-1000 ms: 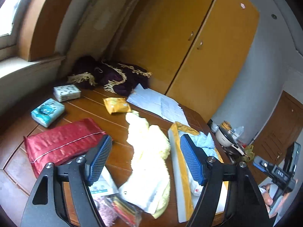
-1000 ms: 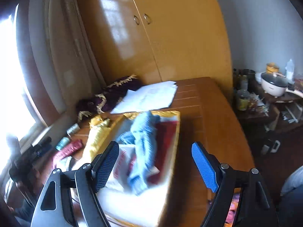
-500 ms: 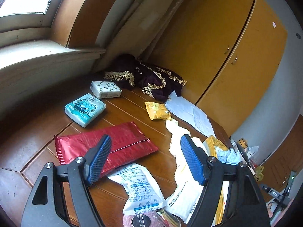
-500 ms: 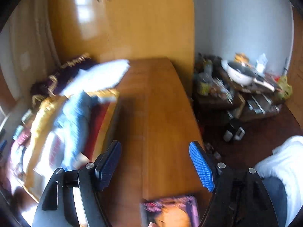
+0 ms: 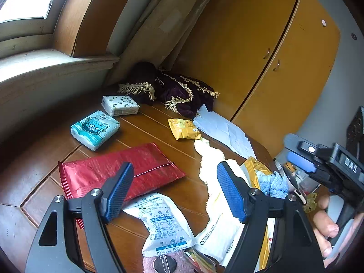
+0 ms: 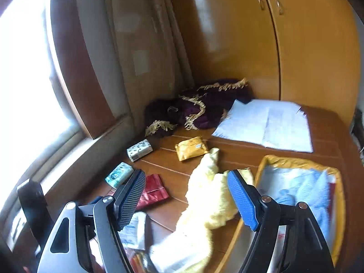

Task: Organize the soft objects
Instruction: 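Move both open tools back over the remaining pile, then grasp the white printed packet with the left tool while the right tool grasps the white sachet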

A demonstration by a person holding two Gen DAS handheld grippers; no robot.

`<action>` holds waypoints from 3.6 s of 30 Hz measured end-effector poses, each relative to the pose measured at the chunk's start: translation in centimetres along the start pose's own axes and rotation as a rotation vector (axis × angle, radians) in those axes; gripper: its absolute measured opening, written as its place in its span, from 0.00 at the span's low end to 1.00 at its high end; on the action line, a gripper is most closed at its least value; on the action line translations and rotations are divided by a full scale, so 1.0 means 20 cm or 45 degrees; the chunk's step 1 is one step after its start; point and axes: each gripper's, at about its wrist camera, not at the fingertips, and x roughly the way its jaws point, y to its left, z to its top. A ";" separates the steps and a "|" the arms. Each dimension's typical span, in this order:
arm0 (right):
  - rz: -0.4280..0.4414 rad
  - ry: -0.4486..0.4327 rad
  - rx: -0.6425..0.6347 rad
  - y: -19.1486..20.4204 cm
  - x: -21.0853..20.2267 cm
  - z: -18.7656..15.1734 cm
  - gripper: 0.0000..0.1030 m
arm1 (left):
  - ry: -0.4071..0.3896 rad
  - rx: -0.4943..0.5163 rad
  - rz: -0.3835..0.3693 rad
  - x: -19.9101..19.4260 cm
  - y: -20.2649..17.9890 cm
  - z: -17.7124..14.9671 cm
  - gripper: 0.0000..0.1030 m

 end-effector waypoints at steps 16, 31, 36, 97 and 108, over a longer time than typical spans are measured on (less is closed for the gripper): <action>0.012 0.192 0.177 -0.03 0.31 -0.18 0.75 | 0.088 -0.038 -0.028 0.04 0.02 -0.01 0.73; 0.101 0.211 0.196 -0.03 0.32 -0.18 0.75 | 0.108 -0.038 -0.025 0.05 0.02 -0.01 0.73; 0.210 0.211 0.228 -0.02 0.31 -0.19 0.75 | 0.110 -0.042 -0.026 0.05 0.02 -0.02 0.73; -0.125 0.598 -0.380 0.23 0.33 -0.56 0.57 | 0.363 -0.036 -0.181 0.11 0.13 -0.01 0.21; -0.159 0.464 -0.241 0.11 0.21 -0.55 0.03 | 0.359 -0.027 -0.175 0.11 0.12 -0.02 0.21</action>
